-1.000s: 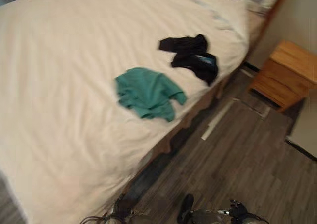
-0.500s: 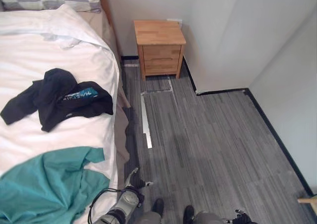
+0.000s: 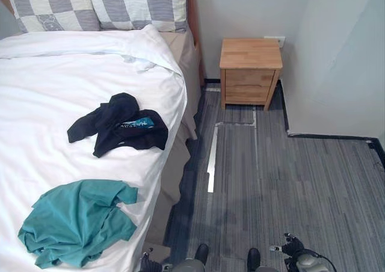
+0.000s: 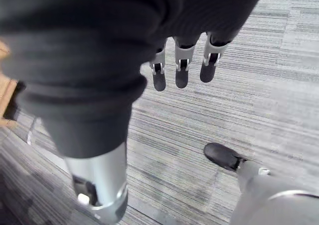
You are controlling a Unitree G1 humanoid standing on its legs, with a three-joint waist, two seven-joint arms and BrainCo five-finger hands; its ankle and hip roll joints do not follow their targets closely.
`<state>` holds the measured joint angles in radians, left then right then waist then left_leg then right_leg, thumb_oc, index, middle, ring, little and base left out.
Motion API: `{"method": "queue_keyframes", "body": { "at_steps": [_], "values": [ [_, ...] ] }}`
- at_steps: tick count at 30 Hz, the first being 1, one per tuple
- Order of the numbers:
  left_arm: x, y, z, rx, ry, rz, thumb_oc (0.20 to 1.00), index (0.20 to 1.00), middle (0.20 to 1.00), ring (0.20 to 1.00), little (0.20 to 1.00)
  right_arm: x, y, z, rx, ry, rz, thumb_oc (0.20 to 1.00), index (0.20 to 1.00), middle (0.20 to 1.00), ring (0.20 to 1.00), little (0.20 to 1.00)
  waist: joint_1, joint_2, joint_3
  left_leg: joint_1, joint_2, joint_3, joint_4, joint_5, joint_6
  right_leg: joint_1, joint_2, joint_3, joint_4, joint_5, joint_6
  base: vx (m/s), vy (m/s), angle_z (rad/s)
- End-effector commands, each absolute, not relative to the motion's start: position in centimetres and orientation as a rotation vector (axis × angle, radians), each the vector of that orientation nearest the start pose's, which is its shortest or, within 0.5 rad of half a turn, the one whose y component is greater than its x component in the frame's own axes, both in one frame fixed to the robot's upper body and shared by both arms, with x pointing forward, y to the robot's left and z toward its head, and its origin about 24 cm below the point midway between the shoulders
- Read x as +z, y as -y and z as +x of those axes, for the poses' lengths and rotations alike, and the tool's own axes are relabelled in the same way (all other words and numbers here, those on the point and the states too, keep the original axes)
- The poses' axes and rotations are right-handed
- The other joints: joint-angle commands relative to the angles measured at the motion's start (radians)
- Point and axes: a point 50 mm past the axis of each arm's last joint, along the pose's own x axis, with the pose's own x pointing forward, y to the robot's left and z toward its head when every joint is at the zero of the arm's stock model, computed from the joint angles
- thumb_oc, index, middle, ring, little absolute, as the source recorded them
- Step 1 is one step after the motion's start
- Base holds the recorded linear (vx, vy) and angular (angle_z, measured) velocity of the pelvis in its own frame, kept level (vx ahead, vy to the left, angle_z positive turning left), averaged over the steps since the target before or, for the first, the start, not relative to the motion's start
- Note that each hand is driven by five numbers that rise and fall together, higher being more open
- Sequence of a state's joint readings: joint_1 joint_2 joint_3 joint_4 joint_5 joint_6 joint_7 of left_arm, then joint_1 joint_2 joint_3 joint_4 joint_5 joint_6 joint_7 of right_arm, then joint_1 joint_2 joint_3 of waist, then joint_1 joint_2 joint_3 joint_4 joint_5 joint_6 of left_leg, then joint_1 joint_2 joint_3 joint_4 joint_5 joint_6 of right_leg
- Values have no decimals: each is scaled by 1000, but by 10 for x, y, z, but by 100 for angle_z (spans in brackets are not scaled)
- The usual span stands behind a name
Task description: Tidy up the quilt and then pick up the clothes from the bed and put them into the laundry hamper.
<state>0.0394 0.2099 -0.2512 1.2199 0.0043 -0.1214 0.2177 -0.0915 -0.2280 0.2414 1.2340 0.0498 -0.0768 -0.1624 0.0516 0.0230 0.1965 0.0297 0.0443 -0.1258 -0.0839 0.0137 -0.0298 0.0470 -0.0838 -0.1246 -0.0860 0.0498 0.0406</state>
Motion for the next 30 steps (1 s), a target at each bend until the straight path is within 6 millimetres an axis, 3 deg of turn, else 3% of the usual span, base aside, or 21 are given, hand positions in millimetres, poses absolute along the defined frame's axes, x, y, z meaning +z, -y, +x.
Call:
{"method": "queue_keyframes", "body": {
  "at_steps": [1,7,8,9,11,12,15,16,17,18,19,22,23,24,26,27,28,29,30],
  "values": [
    [-155,-236,109,157,-1100,446,1000,1000,1000,1000,1000,-155,227,120,-95,-1103,-412,1000,1000,1000,1000,1000,-40,-60,77,-16,-14,124,37,-50,-11,-35,-44,-64,162,-142,105,100,-80,16],
    [-154,-238,111,143,-1092,450,1000,1000,1000,1000,1000,-154,229,119,-130,-1102,-365,1000,1000,1000,1000,1000,-47,-55,78,-9,7,118,46,-52,-44,-8,-35,-86,120,-145,89,124,-122,4],
    [-154,-238,111,144,-1087,437,1000,1000,1000,1000,1000,-154,230,120,-119,-1097,-380,1000,1000,1000,1000,1000,-45,-59,83,-28,10,125,161,-86,-63,14,-31,-93,93,-149,76,85,-100,9],
    [-154,-238,111,144,-1087,436,1000,1000,1000,1000,1000,-154,230,120,-119,-1097,-381,1000,1000,1000,1000,1000,-45,-59,83,-28,10,125,162,-87,-63,15,-31,-93,92,-149,76,162,-203,13],
    [-149,-234,128,148,-1029,427,1000,1000,1000,1000,1000,-149,233,131,-113,-1061,-411,1000,1000,1000,1000,1000,-17,-69,136,-166,40,123,486,23,-123,69,-22,-95,75,-168,38,123,-207,14],
    [-148,-233,132,144,-1012,433,1000,1000,1000,1000,1000,-148,235,132,-117,-1055,-418,1000,1000,1000,1000,1000,-7,-81,152,-206,48,131,561,49,-119,90,-23,-95,66,-172,30,67,-137,3],
    [-145,-232,139,158,-990,424,1000,1000,1000,1000,1000,-148,237,133,-124,-1062,-421,1000,1000,1000,1000,1000,14,-95,159,-293,33,169,605,9,-94,126,-17,-88,34,-189,23,298,-133,-22],
    [-145,-230,141,157,-977,421,1000,1000,1000,1000,1000,-148,235,133,-114,-1059,-422,1000,1000,1000,1000,1000,32,-91,139,-332,-10,191,472,-31,-66,149,1,-63,5,-207,33,446,59,-28],
    [-145,-229,140,157,-976,425,1000,1000,1000,1000,1000,-148,235,133,-109,-1057,-424,1000,1000,1000,1000,1000,45,-79,130,-332,-15,196,377,-9,-62,159,13,-52,1,-222,39,446,52,-23],
    [-145,-229,140,156,-977,425,1000,1000,1000,1000,1000,-148,235,133,-109,-1057,-424,1000,1000,1000,1000,1000,46,-82,131,-325,-19,199,368,-6,-62,162,9,-51,1,-223,39,494,96,-17],
    [-146,-229,139,148,-984,426,1000,1000,1000,1000,1000,-148,236,132,-118,-1057,-425,1000,1000,1000,1000,1000,67,-61,117,-349,4,228,201,66,-72,199,30,-42,-1,-258,50,349,52,-24],
    [-148,-233,131,151,-1019,434,1000,1000,1000,1000,1000,-151,232,127,-104,-1074,-429,1000,1000,1000,1000,1000,75,-80,96,-309,-9,216,144,68,-44,223,34,-33,10,-277,55,447,55,-36],
    [-149,-236,127,160,-1035,435,1000,1000,1000,1000,1000,-153,227,125,-99,-1077,-418,1000,1000,1000,1000,1000,82,-104,94,-304,-27,211,162,65,-24,215,29,-27,89,-276,59,497,89,-42],
    [-149,-243,124,168,-1056,460,1000,1000,1000,1000,1000,-153,221,126,-99,-1074,-395,1000,1000,1000,1000,1000,80,-124,95,-267,-31,223,164,30,4,140,34,-14,275,-239,126,361,76,-30],
    [-149,-243,124,168,-1056,460,1000,1000,1000,1000,1000,-153,221,126,-99,-1074,-395,1000,1000,1000,1000,1000,80,-124,94,-267,-31,223,164,30,4,139,34,-14,274,-239,126,205,62,-29],
    [-147,-246,126,175,-1052,464,1000,1000,1000,1000,1000,-152,217,132,-98,-1049,-385,1000,1000,1000,1000,1000,59,-135,109,-224,-37,231,163,2,26,87,16,4,436,-135,190,351,158,-34],
    [-145,-247,131,185,-1034,462,1000,1000,1000,1000,1000,-150,218,137,-114,-1031,-372,1000,1000,1000,1000,1000,32,-89,128,-152,-7,208,133,-8,36,-56,-5,-18,662,-73,206,346,159,-24],
    [-145,-247,131,184,-1034,461,1000,1000,1000,1000,1000,-150,219,137,-114,-1031,-372,1000,1000,1000,1000,1000,34,-85,125,-156,-3,209,132,-7,36,-60,-1,-18,660,-68,205,429,162,-18],
    [-142,-251,136,201,-1013,465,1000,1000,1000,1000,1000,-148,219,139,-146,-1022,-349,1000,1000,1000,1000,1000,-3,-51,143,-71,22,189,73,-15,36,-136,-40,-71,749,-56,203,584,53,-2]
  ]
}}
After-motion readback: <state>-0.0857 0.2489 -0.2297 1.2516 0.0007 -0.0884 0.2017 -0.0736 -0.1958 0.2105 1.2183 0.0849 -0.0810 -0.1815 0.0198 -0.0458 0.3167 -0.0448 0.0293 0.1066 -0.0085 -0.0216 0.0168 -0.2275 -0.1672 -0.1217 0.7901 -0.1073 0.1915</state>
